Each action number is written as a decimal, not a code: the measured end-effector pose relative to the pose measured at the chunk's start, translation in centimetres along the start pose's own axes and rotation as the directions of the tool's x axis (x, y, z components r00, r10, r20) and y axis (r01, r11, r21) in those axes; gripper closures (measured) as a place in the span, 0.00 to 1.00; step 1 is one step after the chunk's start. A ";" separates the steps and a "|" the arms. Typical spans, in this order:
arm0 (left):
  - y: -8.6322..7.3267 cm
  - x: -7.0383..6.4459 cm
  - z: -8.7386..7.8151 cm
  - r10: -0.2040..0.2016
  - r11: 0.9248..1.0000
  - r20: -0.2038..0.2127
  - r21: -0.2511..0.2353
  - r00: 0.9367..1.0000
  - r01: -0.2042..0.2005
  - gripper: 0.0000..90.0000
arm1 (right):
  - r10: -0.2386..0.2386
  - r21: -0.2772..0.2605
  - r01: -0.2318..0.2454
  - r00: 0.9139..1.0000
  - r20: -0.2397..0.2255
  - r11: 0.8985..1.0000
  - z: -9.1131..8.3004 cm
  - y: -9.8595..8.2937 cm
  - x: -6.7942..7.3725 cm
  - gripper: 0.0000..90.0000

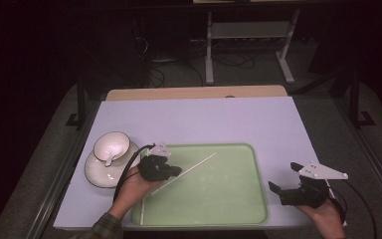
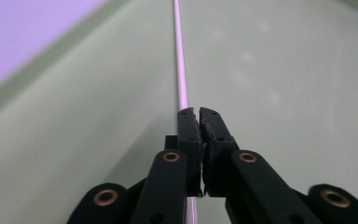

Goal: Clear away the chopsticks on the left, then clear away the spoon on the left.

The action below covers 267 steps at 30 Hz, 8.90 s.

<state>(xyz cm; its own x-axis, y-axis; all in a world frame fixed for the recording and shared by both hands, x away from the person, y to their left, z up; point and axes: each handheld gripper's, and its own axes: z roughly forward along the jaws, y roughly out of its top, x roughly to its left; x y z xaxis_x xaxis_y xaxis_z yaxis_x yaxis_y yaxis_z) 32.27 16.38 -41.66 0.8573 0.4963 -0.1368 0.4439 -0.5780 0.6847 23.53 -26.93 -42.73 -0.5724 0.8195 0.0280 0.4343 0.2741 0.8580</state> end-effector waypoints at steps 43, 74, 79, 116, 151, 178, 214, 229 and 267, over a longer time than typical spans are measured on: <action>8.5 1.7 11.7 0.013 1.000 0.054 0.024 0.998 -0.014 1.00 | 0.010 -0.026 -0.010 1.000 -0.015 1.000 -0.4 0.1 -0.2 0.00; 5.2 5.4 7.1 -0.091 0.995 -0.112 0.023 0.990 0.094 1.00 | 0.004 -0.022 -0.004 1.000 -0.010 1.000 -0.3 0.1 0.0 0.00; 4.5 6.0 6.3 -0.112 0.993 -0.133 0.023 0.985 0.116 1.00 | 0.003 -0.023 -0.003 1.000 -0.009 1.000 -0.3 0.2 0.0 0.00; -4.1 0.0 -1.2 -0.088 0.996 -0.103 0.022 0.991 0.091 1.00 | 0.002 -0.024 -0.002 1.000 0.001 1.000 -0.4 0.1 0.1 0.00; -7.9 -0.3 -4.5 -0.168 0.985 -0.130 0.011 0.977 0.171 1.00 | 0.004 -0.018 -0.004 1.000 0.011 1.000 -0.4 0.0 0.0 0.00; -7.1 -0.1 -7.1 -0.175 0.982 -0.127 -0.096 0.976 0.163 0.52 | 0.000 -0.022 0.000 1.000 0.014 1.000 -0.5 0.1 0.0 0.00; -9.2 4.3 -13.1 -0.319 0.939 -0.257 -0.215 0.912 0.267 1.00 | 0.007 -0.025 -0.007 1.000 0.019 1.000 -0.6 0.1 -0.1 0.00; -10.2 5.1 -14.9 -0.351 0.925 -0.270 -0.250 0.897 0.286 1.00 | 0.009 -0.024 -0.008 1.000 0.016 1.000 -0.5 0.1 -0.1 0.00; -11.7 8.7 -19.2 -0.421 0.885 -0.331 -0.354 0.845 0.302 0.95 | 0.004 -0.012 -0.004 1.000 0.005 1.000 0.1 0.1 0.2 0.00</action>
<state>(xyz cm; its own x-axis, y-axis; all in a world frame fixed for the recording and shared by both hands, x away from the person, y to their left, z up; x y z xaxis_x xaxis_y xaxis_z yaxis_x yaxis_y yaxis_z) 29.48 39.87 -37.18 0.4510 0.8768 -0.1670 0.5597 -0.1321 0.8181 23.59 -26.69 -42.70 -0.5674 0.8229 0.0287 0.4283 0.2652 0.8638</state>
